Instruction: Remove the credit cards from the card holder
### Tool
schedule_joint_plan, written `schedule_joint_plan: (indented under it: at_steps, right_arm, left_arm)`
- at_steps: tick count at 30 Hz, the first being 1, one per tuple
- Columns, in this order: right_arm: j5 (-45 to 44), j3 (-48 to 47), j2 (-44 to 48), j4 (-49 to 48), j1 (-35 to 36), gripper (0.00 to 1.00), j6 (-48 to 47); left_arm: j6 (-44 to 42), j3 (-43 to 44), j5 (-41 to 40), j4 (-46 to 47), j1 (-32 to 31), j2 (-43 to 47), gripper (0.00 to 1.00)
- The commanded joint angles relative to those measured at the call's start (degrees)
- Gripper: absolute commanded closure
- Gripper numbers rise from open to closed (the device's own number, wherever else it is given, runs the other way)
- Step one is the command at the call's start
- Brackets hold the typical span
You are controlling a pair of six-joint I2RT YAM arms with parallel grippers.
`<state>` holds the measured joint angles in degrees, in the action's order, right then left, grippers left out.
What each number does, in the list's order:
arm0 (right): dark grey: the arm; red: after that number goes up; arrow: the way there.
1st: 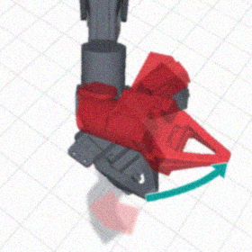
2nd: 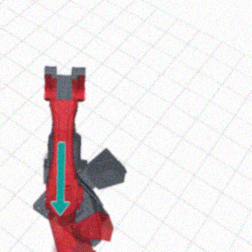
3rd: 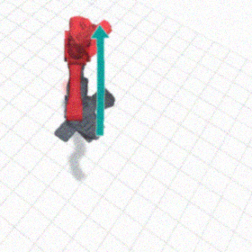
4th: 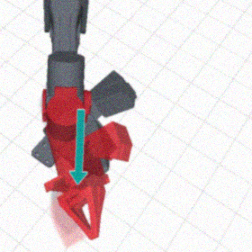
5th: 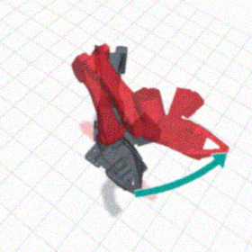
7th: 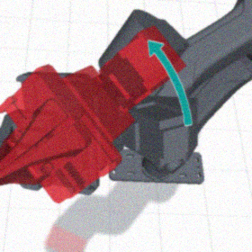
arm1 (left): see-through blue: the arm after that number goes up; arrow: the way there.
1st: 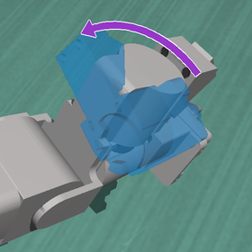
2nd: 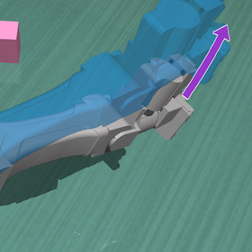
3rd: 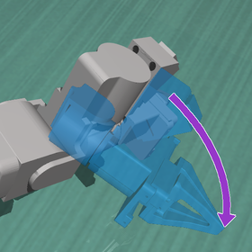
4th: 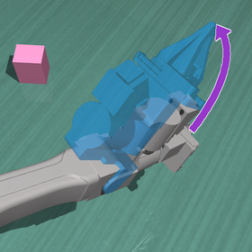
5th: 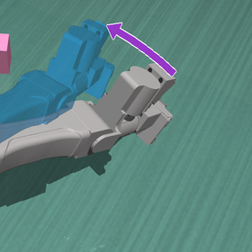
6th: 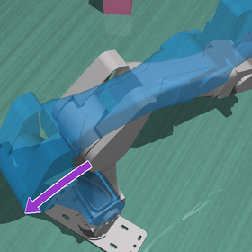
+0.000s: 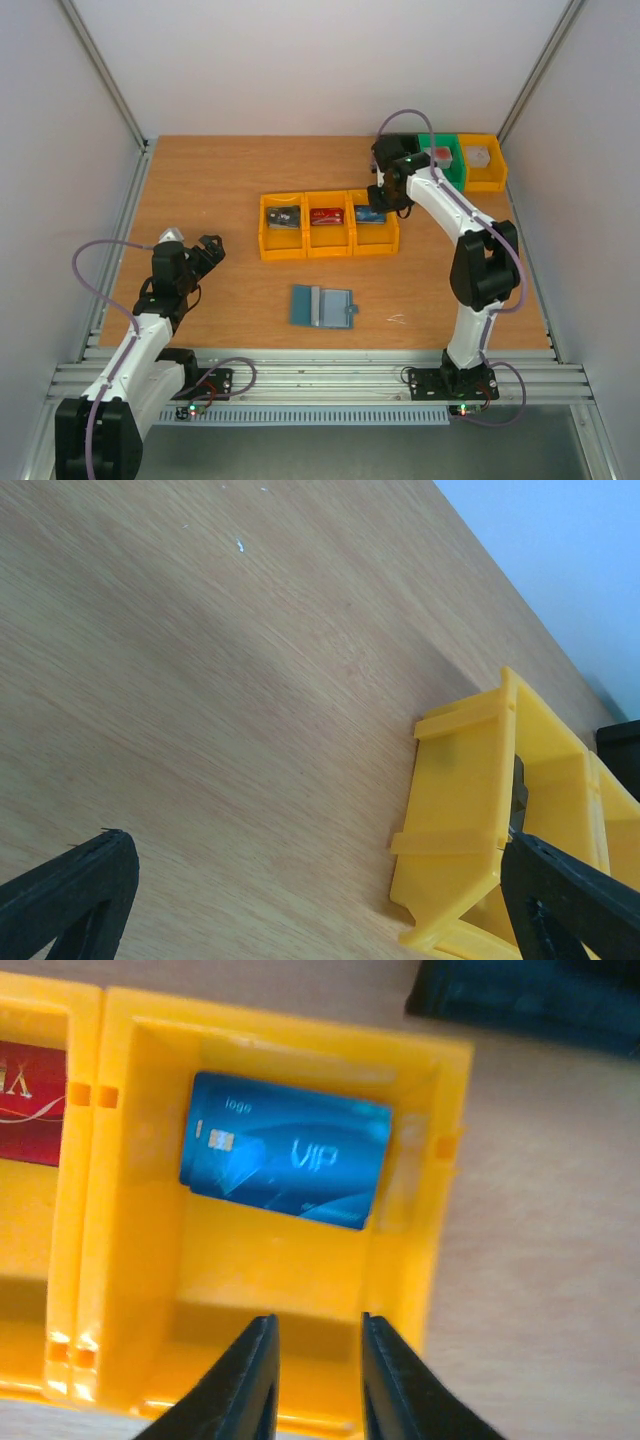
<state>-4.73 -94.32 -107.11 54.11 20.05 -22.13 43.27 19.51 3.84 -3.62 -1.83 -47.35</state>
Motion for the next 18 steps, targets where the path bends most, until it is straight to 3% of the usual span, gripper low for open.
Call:
schedule_joint_plan:
  at_steps: [1, 6, 18]
  right_arm:
    - [6.18, -1.17, -4.68, 4.03, 0.43, 0.8, 11.02]
    - [7.51, -1.04, -8.38, 4.09, 0.51, 0.91, 13.47]
    - [3.05, -6.51, -18.39, 2.7, 0.47, 0.94, 14.23]
  left_arm:
    - [0.27, 0.6, -0.61, 2.07, 0.42, -0.37, 0.01]
    - [0.15, 0.61, -0.85, 1.95, 0.42, -0.86, 0.01]
    - [-0.58, 1.12, -1.35, 2.39, 0.42, -2.47, 0.01]
